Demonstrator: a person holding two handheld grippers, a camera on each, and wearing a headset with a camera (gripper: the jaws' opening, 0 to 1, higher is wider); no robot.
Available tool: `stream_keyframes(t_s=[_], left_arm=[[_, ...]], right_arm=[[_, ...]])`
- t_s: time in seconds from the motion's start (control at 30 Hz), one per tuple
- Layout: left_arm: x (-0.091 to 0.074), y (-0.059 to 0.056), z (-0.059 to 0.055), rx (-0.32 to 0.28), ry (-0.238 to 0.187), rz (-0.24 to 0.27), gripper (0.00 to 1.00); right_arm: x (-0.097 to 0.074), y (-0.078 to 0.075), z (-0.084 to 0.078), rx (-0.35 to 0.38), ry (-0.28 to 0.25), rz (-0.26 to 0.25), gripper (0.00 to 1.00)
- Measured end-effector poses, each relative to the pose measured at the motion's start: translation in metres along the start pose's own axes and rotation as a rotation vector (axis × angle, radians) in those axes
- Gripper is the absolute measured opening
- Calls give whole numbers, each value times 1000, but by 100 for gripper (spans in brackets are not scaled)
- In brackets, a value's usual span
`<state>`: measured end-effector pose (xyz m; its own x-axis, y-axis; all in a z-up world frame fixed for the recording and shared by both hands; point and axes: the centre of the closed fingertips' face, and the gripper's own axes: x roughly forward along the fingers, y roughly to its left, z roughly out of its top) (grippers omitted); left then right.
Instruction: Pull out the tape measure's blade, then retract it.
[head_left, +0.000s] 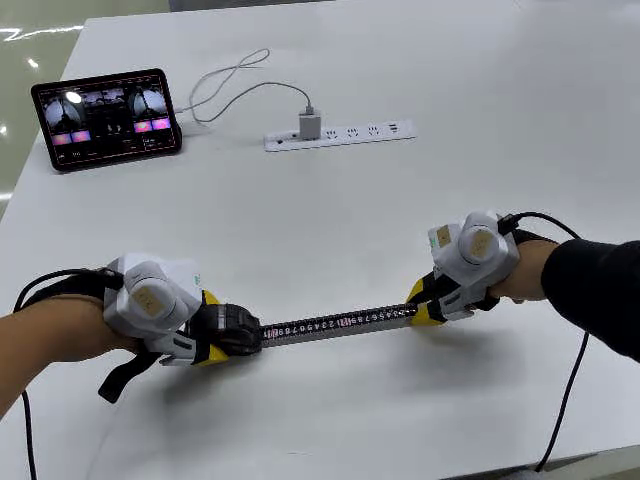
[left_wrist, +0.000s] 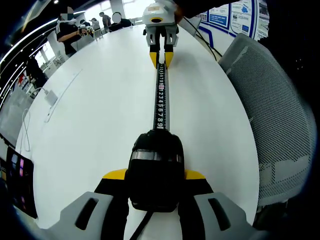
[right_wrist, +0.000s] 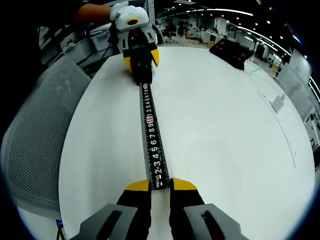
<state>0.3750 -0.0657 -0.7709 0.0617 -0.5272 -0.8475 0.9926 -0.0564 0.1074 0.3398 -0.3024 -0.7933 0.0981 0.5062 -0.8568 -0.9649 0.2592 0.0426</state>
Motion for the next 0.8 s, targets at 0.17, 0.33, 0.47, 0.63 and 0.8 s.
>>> stream_keyframes(t_s=[0.17,0.33,0.47,0.63,0.8], left_arm=[[0,0,0,1,0,0,33],[0,0,-1,1,-1,3,33],[1,0,-1,1,-1,3,33],[1,0,-1,1,-1,2,33],[1,0,-1,0,-1,2,33]], right_arm=[[-1,-1,-3,7,-1,-2,9],[-2,0,-3,6,0,-2,9],[-3,1,-4,9,1,-4,9],[-4,-1,-7,2,5,-7,9],[-6,-1,-9,3,8,-7,9]])
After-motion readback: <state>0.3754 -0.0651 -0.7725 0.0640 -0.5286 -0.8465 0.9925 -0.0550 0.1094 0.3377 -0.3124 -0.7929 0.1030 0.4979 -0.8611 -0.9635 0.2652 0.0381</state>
